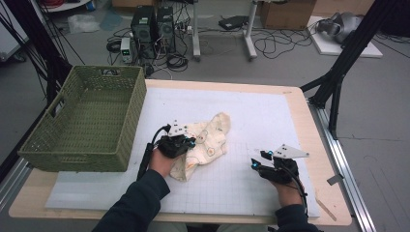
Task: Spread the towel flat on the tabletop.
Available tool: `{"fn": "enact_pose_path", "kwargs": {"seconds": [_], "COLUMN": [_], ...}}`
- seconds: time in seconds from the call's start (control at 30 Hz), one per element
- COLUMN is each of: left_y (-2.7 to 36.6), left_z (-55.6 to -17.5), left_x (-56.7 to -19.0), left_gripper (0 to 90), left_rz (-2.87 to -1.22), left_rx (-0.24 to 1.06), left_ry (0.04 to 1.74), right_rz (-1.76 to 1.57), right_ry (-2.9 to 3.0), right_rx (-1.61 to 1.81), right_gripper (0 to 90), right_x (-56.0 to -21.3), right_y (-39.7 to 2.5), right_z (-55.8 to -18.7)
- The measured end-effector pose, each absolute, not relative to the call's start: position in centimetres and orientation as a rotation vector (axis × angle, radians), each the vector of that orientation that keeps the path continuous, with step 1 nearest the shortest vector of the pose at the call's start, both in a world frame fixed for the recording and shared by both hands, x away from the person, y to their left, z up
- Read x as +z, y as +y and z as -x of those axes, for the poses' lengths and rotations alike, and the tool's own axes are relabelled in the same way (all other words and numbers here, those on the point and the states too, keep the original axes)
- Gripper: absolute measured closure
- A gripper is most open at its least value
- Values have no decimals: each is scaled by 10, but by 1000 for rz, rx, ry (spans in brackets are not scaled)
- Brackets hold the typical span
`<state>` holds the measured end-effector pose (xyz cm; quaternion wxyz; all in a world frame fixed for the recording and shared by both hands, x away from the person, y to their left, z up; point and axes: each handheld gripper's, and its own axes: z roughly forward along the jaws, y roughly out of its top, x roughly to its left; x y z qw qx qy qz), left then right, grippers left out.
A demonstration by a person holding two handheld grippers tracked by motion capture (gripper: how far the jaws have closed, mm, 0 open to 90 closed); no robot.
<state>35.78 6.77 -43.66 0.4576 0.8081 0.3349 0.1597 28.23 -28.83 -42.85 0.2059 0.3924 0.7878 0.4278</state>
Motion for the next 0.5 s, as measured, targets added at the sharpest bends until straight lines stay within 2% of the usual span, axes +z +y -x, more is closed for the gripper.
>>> {"fn": "enact_pose_path", "kwargs": {"seconds": [0.2,0.5], "left_y": [67,76], "left_z": [-356,-357], "left_x": [-438,-442], "left_gripper": [871,836], "left_rz": [-1982,-1927], "left_rx": [402,361], "left_ry": [811,836], "right_rz": [-1017,-995], "right_ry": [2270,2338], "right_rx": [1181,1228], "right_gripper": [532,540], "right_x": [-432,-443], "right_y": [-264,-218], "right_z": [-295,-329]}}
